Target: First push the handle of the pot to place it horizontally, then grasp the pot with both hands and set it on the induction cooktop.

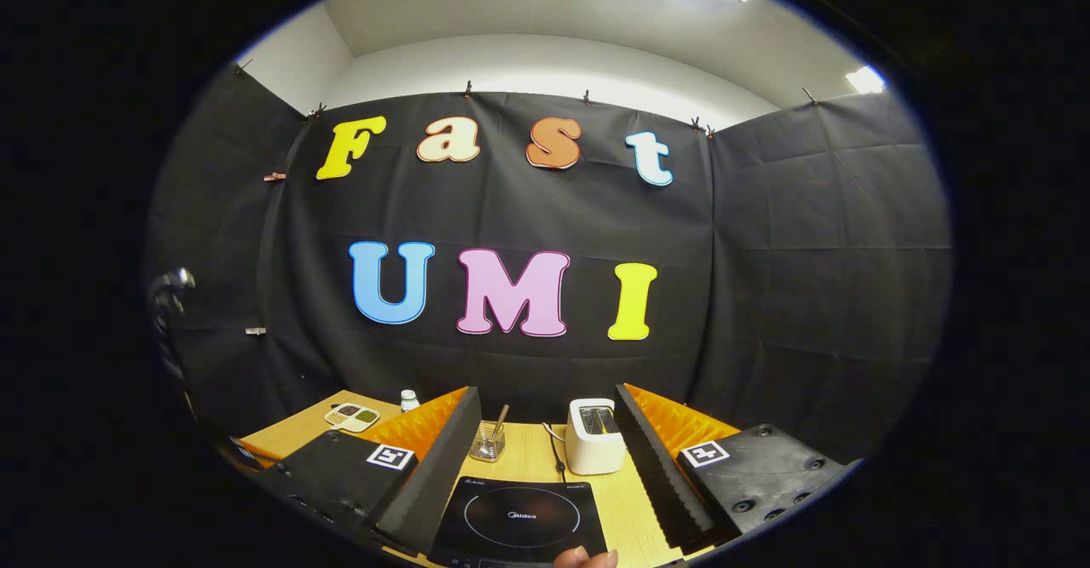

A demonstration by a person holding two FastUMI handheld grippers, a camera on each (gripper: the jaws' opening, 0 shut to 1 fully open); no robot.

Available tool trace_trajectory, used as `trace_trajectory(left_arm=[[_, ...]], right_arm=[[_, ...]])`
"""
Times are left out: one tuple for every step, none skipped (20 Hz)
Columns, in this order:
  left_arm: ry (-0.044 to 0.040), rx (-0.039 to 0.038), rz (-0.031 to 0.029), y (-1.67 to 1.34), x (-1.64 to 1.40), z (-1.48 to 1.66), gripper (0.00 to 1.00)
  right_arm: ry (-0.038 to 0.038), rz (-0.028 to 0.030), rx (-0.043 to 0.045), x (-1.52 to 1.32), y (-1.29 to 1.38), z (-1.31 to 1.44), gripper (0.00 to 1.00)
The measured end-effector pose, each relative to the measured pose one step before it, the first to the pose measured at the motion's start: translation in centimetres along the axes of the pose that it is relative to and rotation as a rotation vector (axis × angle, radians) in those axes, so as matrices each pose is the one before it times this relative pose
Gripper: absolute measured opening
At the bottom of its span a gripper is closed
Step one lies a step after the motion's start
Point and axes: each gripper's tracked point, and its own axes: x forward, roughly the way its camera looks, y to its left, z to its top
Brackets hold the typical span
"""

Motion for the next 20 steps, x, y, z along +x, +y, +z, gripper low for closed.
trace_trajectory(left_arm=[[0.08372,-0.00315,-0.01956,-0.197,0.862,-2.531,0.05],[0.07873,-0.00496,-0.01435,-0.076,0.795,-2.151,0.05],[0.07386,0.00055,-0.00633,0.247,0.613,-2.177,0.05],[0.06505,0.008,0.00446,0.491,0.769,-2.087,0.05],[0.06305,0.00972,0.00112,0.629,0.964,-1.836,0.05],[0.07098,0.0047,-0.01164,0.173,0.971,-1.821,0.05],[0.07009,-0.00194,-0.0214,-0.135,1.205,-1.914,0.05],[0.05736,-0.00597,-0.02051,0.116,0.901,-1.358,0.05],[0.04724,-0.00809,-0.01539,0.323,1.112,-0.79,0.05],[0.02854,-0.00587,-0.00554,0.399,0.661,-0.466,0.05],[0.02723,-0.00274,0.00051,0.382,0.537,-0.377,0.05],[0.0129,-0.0015,-0.00036,0.199,0.455,0.167,0.05],[0.01531,-0.00258,0.00306,0.395,0.573,0.455,0.05],[0.0065,0.00196,0.00545,0.383,0.232,0.506,0.05],[0.00006,0.00284,0.00811,0.532,0.275,0.539,0.05],[0.00165,0.00103,0.00835,0.319,0.274,0.593,0.05],[-0.00162,-0.00172,0.00716,0.306,0.257,0.659,0.05],[0.00032,0.0015,0.01091,0.288,0.288,0.445,0.05],[0.00002,0.01258,0.01773,0.423,0.265,0.568,0.05],[0.00409,0.02147,0.0254,0.563,0.338,0.371,0.05]], right_arm=[[0.00064,-0.00108,0.00058,-0.061,-0.108,-0.046,0.98],[-0.00007,-0.00001,0.00132,-0.025,-0.023,-0.006,0.96],[-0.00042,-0.0024,-0.00017,0.048,-0.078,0.059,0.96],[-0.00053,-0.00132,-0.00168,-0.008,-0.104,-0.033,0.98],[0.00017,-0.00209,-0.00181,-0.104,-0.122,-0.04,0.96],[0.0024,-0.00187,-0.00066,0.055,-0.056,-0.082,0.98],[0.00183,-0.00157,0.00139,0.017,-0.051,-0.108,0.98],[0.00276,-0.00166,0.00227,-0.019,-0.028,-0.023,0.98],[0.00146,-0.00002,0.00059,-0.084,-0.083,-0.094,0.96],[0.00089,-0.0014,-0.00195,-0.107,-0.064,0.018,0.96],[-0.00112,-0.00247,-0.00285,-0.021,-0.079,-0.014,0.96],[0.00008,-0.00322,-0.00206,-0.021,-0.204,-0.018,0.98],[0.00044,-0.00167,-0.00005,-0.115,-0.077,-0.027,0.98],[0.00192,-0.0031,0.00012,-0.032,-0.11,-0.023,0.98],[0.00246,-0.00295,0.00024,-0.025,-0.151,-0.105,0.98],[0.00126,-0.0032,-0.00001,-0.085,-0.153,-0.028,0.98],[-0.00111,-0.00509,-0.00144,-0.063,-0.208,0.055,0.98],[-0.00334,-0.00562,-0.00196,-0.066,-0.252,0.126,0.96],[-0.00281,-0.00401,-0.00142,-0.047,-0.17,0.068,0.96],[-0.00136,-0.00425,-0.00217,-0.061,-0.22,0.044,0.98]])
